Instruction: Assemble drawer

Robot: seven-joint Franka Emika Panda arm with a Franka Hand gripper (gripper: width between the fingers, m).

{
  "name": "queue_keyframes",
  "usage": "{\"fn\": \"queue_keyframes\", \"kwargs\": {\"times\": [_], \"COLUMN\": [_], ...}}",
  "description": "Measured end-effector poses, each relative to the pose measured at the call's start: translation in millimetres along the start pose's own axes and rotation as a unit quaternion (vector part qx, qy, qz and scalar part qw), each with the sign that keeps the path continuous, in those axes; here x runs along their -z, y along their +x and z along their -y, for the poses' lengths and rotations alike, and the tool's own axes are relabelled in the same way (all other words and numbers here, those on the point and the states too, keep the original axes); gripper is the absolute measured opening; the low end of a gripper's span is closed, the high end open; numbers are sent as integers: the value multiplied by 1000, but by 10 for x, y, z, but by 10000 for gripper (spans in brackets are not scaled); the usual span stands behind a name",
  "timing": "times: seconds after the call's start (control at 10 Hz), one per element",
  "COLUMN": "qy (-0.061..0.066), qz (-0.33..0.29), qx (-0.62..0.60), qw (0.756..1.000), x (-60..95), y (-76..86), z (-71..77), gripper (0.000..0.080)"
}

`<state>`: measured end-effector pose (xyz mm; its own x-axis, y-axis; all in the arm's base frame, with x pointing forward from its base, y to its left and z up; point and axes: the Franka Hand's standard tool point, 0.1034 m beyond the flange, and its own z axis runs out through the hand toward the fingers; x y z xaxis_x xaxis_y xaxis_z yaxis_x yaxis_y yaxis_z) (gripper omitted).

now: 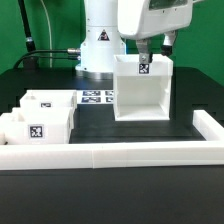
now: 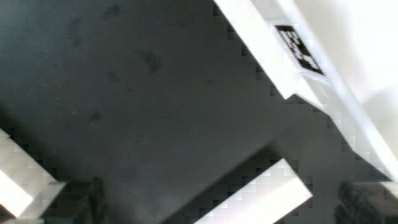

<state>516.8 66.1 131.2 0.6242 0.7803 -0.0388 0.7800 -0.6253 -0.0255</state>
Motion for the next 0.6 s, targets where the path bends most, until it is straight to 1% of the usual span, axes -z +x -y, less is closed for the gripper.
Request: {"fn": "queue_keyframes", "kwargs": {"times": [0.1, 0.2, 0.3, 0.4, 0.5, 0.6], "qy": [-1, -8, -22, -28, -35, -34], "qz": [-1, -11, -22, -24, -21, -19], "qx": [-2, -27, -70, -112, -156, -191], "qw": [1000, 1000, 997, 993, 987, 981], "x": [3, 27, 72, 81, 81, 69], "y": [-7, -59, -124, -193, -224, -232], "z": [-3, 7, 134, 315, 487, 611], "gripper": [650, 650, 650, 650, 650, 650]}}
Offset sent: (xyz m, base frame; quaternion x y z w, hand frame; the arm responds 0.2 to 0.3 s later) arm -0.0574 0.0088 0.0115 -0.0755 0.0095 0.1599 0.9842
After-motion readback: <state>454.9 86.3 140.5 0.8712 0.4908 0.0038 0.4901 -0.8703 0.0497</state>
